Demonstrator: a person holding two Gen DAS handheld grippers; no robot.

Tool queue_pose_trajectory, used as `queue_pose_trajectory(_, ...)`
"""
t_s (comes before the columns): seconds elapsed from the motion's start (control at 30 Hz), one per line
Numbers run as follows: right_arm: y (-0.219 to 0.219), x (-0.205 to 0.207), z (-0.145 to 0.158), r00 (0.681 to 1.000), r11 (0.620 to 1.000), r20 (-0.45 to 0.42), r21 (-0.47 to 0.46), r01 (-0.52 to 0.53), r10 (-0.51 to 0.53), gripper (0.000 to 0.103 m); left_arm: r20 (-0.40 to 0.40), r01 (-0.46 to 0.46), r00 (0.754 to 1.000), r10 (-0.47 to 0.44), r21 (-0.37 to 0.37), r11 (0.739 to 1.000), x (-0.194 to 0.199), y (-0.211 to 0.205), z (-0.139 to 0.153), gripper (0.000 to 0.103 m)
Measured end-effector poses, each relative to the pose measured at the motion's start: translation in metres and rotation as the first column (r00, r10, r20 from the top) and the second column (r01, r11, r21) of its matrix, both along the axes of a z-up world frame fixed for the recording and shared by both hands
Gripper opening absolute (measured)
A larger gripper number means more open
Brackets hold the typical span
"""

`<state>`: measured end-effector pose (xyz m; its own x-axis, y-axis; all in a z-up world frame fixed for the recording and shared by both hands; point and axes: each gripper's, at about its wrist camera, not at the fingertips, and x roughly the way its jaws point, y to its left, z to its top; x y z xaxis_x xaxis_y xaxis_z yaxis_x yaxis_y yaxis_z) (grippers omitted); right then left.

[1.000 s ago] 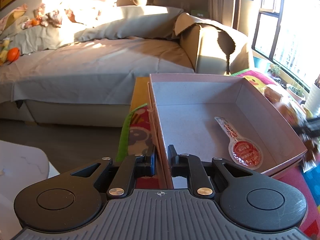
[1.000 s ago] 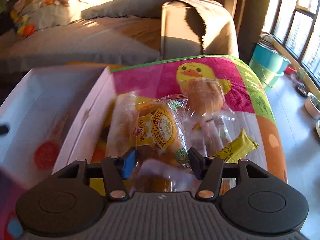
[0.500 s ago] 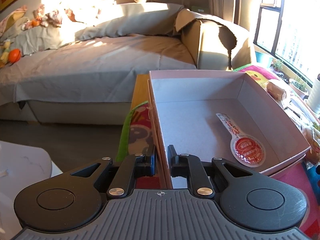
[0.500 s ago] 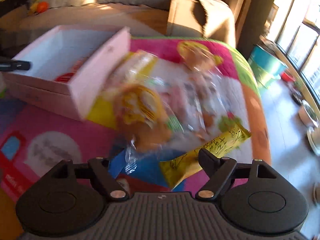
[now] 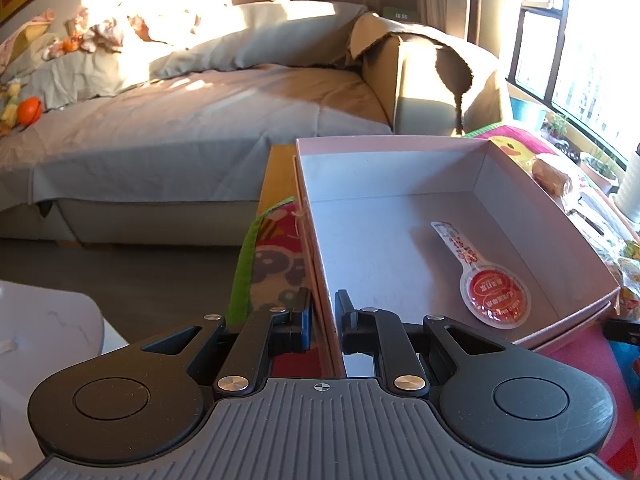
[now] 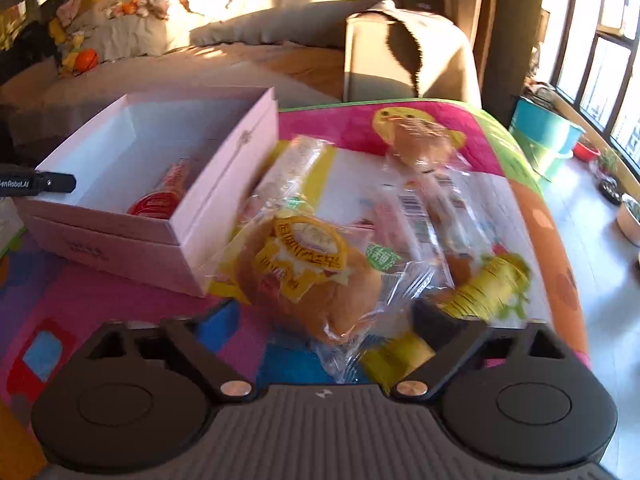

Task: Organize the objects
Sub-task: 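Move the right tool back to the snack pile toward the red pastry packet, then grasp the red pastry packet with the right tool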

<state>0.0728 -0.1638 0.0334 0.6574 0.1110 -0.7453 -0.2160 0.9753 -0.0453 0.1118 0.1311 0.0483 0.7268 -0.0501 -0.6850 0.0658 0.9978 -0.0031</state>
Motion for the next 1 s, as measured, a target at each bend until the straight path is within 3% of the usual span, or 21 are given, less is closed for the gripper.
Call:
queue_pose_trajectory(0.17, -0.005, -0.009, -0.003, 1.000, 1.000, -0.020, -0.025, -0.006, 0.005, 0.056, 0.001, -0.003, 1.000, 0.003, -0.006, 1.000, 0.000, 0.000, 0.000, 0.014)
queue_pose_trajectory(0.53, -0.026, -0.042, 0.003, 0.998, 0.994, -0.006, -0.087, 0.065, -0.065, 0.053, 0.003, -0.002, 1.000, 0.002, -0.034, 0.999, 0.000, 0.002, 0.000, 0.015)
queue_pose_trajectory(0.63, -0.026, -0.048, 0.008, 0.998, 0.996, 0.000, -0.053, 0.069, -0.069, 0.064, 0.006, -0.005, 1.000, 0.005, -0.041, 0.999, 0.000, 0.003, -0.001, 0.015)
queue_pose_trajectory(0.7, -0.023, -0.054, 0.011, 0.999, 0.998, 0.016, -0.044, 0.052, -0.052, 0.078, 0.005, -0.006, 1.000, 0.006, -0.043, 0.999, 0.000, 0.003, -0.001, 0.015)
queue_pose_trajectory(1.0, -0.012, -0.051, 0.006, 1.000, 1.000, 0.012, -0.013, 0.024, -0.024, 0.083, 0.002, -0.005, 1.000, 0.005, -0.038, 0.999, -0.001, 0.002, -0.001, 0.015)
